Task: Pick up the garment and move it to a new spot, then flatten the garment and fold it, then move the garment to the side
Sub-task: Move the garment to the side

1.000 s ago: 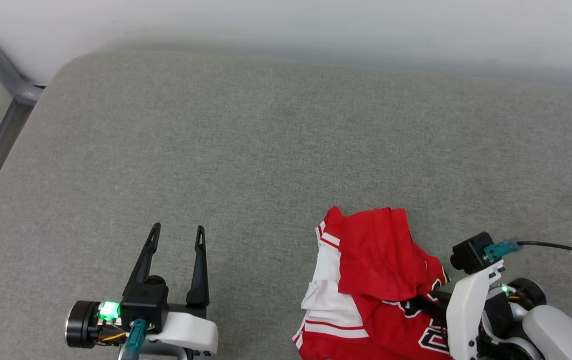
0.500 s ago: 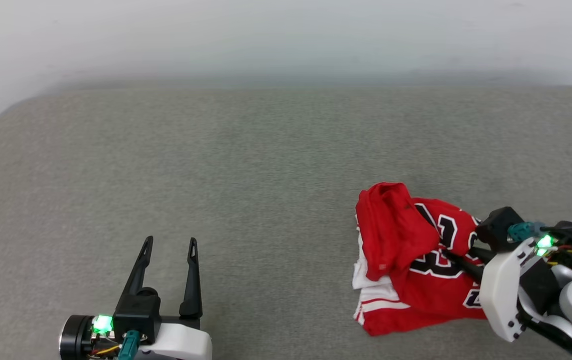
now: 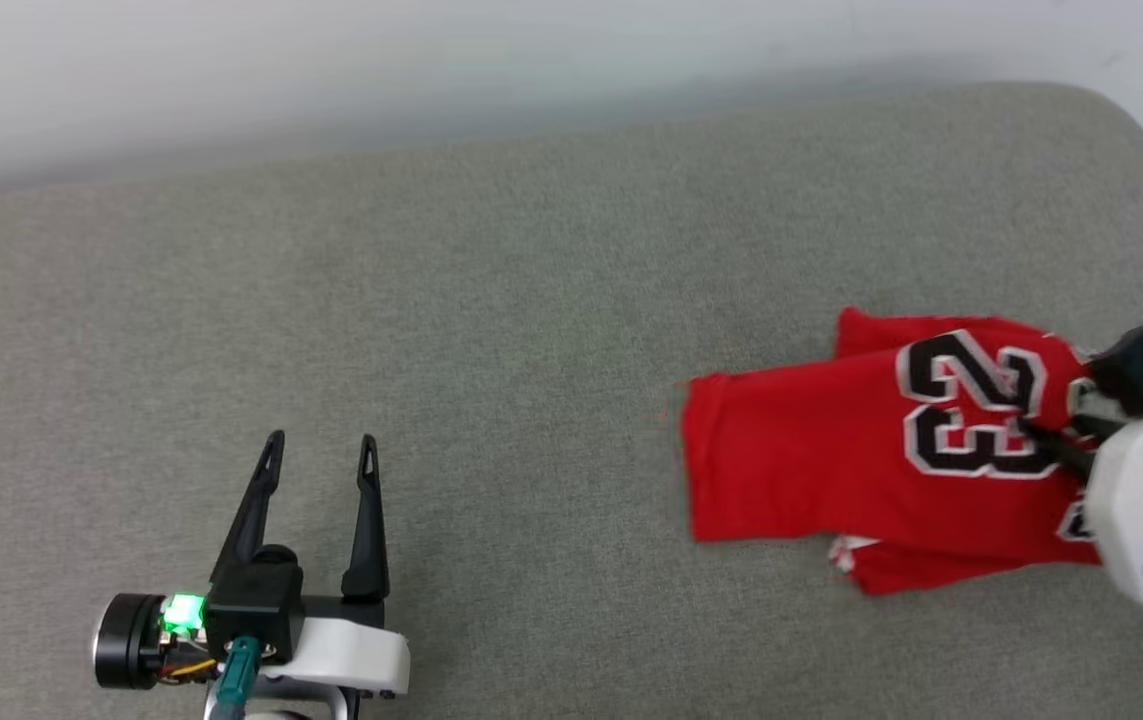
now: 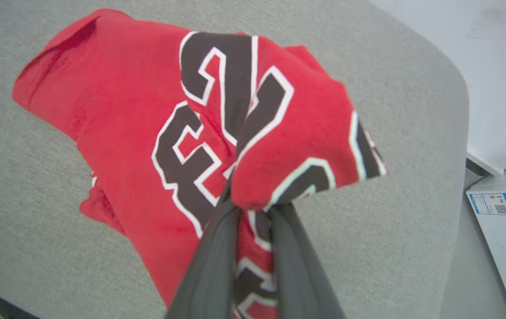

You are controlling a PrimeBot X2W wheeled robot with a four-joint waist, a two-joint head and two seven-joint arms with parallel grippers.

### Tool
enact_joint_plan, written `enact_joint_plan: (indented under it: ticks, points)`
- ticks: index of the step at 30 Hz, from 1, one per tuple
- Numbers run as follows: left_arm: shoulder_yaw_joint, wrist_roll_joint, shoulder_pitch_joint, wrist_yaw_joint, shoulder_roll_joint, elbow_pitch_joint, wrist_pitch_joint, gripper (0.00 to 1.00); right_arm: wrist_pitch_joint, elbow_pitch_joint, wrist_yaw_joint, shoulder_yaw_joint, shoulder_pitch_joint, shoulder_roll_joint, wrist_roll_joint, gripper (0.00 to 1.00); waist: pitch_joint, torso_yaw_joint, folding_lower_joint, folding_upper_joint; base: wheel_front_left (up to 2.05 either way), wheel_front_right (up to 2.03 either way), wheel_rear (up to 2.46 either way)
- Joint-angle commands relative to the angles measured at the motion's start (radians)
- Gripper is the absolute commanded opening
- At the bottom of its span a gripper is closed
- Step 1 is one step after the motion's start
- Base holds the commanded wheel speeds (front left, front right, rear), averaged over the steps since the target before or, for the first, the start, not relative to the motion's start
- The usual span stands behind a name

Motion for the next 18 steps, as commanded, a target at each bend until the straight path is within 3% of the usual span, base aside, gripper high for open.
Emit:
enact_joint_plan:
  ticks: [1,12,18]
  points:
    - [-0.001,0.006,-0.021,-0.004,0.003,-0.009,-0.002,1.00,0.004,0.024,-0.002,-0.024,-0.028,-0.034,0.008,0.00,0.042,-0.011,0.0000,0.0000,0.00,0.00,0.00]
    - [-0.007,0.016,-0.103,-0.014,0.023,-0.052,-0.002,1.00,0.043,0.187,-0.002,-0.134,-0.104,-0.145,0.027,0.00,0.186,0.018,0.0000,0.0000,0.00,0.00,0.00]
    - [-0.014,0.020,-0.156,-0.018,0.030,-0.080,-0.002,1.00,0.046,0.308,-0.002,-0.199,-0.164,-0.173,0.005,0.00,0.266,0.040,0.0000,0.0000,0.00,0.00,0.00]
